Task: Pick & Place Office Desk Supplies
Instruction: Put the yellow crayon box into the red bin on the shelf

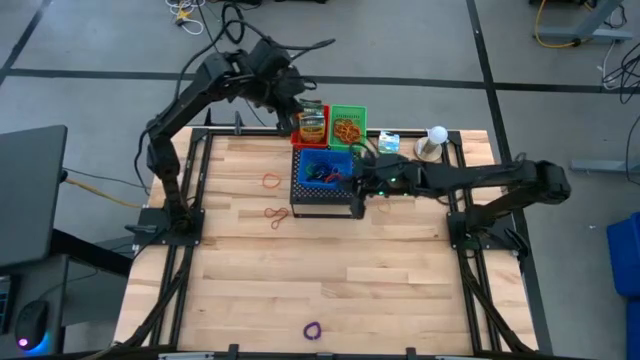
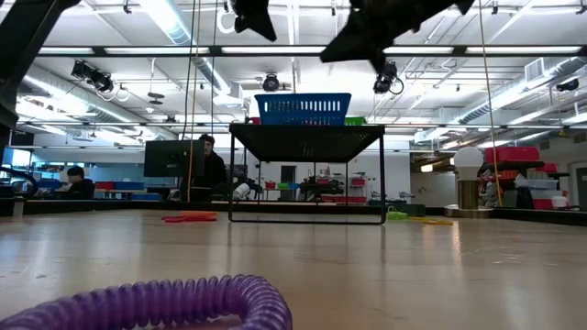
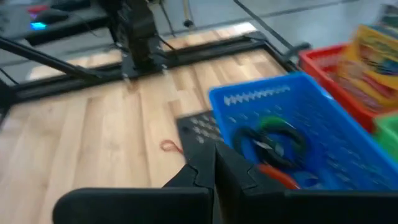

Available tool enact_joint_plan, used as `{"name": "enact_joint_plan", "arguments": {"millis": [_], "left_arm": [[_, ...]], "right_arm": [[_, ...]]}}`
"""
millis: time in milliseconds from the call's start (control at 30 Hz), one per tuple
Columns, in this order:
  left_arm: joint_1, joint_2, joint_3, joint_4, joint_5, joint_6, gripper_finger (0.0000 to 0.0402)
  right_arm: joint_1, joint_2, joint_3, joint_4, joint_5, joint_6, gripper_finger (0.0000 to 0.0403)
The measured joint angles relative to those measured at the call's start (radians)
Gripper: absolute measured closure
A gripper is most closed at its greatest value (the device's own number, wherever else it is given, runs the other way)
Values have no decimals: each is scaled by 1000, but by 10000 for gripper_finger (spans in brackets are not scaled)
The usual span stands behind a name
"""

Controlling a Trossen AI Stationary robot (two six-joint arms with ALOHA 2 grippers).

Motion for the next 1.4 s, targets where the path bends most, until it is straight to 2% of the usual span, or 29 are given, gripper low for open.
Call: {"name": "enact_joint_plan", "arguments": {"millis": [100, 200, 267, 500, 667, 767, 967, 1067, 1400], "left_arm": [[-26, -5, -5, 6, 36, 4, 394], [-58, -14, -96, 42, 49, 9, 395], [-71, -28, -210, 93, 48, 24, 395], [-44, -187, -708, 616, 34, -46, 395], [-9, -244, -894, 688, -10, -68, 396], [-7, -242, -948, 717, -49, -68, 396], [-3, -232, -997, 891, -118, -104, 396], [1, -232, -998, 887, -158, -104, 396], [4, -232, -998, 853, -194, -65, 394]], "right_arm": [[-11, -49, 0, -71, 36, -6, 397], [-12, -93, 0, -112, 64, -9, 399], [-11, -114, 0, -127, 80, -9, 400], [2, -150, 0, -131, 103, 0, 397], [6, -156, 0, -131, 122, 8, 397], [5, -156, 0, -131, 122, 10, 397], [1, -156, 0, -129, 130, 10, 397], [2, -156, 0, -127, 133, 10, 397], [2, -156, 0, -127, 137, 10, 396]]}}
